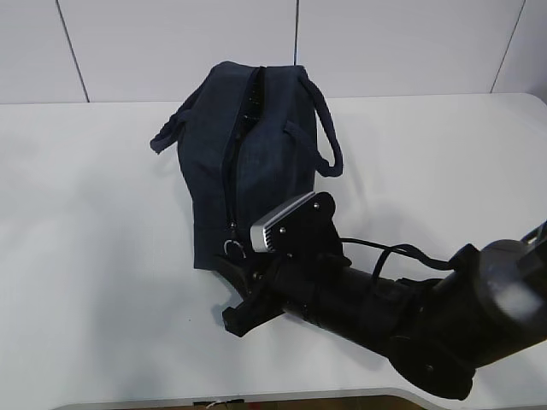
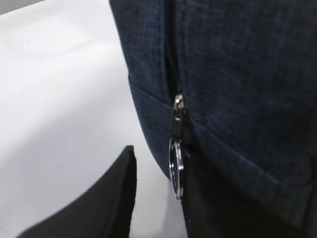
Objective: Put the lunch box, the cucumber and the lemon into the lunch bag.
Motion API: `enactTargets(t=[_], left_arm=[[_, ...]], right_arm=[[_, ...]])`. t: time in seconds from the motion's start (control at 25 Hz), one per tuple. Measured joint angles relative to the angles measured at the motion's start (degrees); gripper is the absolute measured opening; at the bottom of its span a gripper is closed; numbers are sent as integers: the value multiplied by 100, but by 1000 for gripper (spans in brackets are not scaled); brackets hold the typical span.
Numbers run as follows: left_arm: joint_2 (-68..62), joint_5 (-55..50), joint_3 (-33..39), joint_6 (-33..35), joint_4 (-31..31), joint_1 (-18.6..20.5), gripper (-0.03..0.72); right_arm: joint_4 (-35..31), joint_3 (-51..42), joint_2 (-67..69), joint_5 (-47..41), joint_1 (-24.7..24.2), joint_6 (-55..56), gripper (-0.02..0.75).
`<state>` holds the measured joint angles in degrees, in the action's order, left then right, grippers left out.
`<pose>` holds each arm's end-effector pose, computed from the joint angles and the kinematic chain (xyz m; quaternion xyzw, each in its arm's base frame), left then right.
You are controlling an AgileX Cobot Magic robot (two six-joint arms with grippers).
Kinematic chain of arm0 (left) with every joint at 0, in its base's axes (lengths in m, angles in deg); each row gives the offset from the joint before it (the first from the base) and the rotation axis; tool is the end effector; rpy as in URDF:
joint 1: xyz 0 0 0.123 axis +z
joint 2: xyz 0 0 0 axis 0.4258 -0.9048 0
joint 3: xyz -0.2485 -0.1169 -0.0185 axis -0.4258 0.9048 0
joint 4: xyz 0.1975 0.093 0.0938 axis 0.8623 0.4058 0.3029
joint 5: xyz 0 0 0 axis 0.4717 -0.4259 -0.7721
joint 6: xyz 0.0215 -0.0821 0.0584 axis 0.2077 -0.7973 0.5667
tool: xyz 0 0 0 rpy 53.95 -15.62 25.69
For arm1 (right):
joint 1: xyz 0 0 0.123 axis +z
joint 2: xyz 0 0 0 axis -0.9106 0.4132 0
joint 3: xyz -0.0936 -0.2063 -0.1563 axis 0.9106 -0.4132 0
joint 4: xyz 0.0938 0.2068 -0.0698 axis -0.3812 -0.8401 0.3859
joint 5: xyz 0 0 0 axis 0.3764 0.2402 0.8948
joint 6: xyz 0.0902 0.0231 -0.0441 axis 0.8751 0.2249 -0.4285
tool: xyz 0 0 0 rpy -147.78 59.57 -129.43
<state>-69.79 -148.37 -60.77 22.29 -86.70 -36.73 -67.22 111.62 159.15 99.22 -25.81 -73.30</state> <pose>0.1670 -0.0830 0.3661 0.2030 0.8842 -0.2486 0.3394 0.2651 0.2368 0.1036 -0.2947 0.7520 0.2550 0.5317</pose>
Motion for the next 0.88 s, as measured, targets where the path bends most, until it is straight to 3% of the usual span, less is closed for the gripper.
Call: enactTargets(t=[0.56, 0.88], left_arm=[[28, 0, 0, 0, -55, 0, 212], [101, 0, 0, 0, -55, 0, 212]], right_arm=[[-12, 0, 11, -106, 0, 4, 226], [-83, 0, 23, -152, 0, 4, 97]])
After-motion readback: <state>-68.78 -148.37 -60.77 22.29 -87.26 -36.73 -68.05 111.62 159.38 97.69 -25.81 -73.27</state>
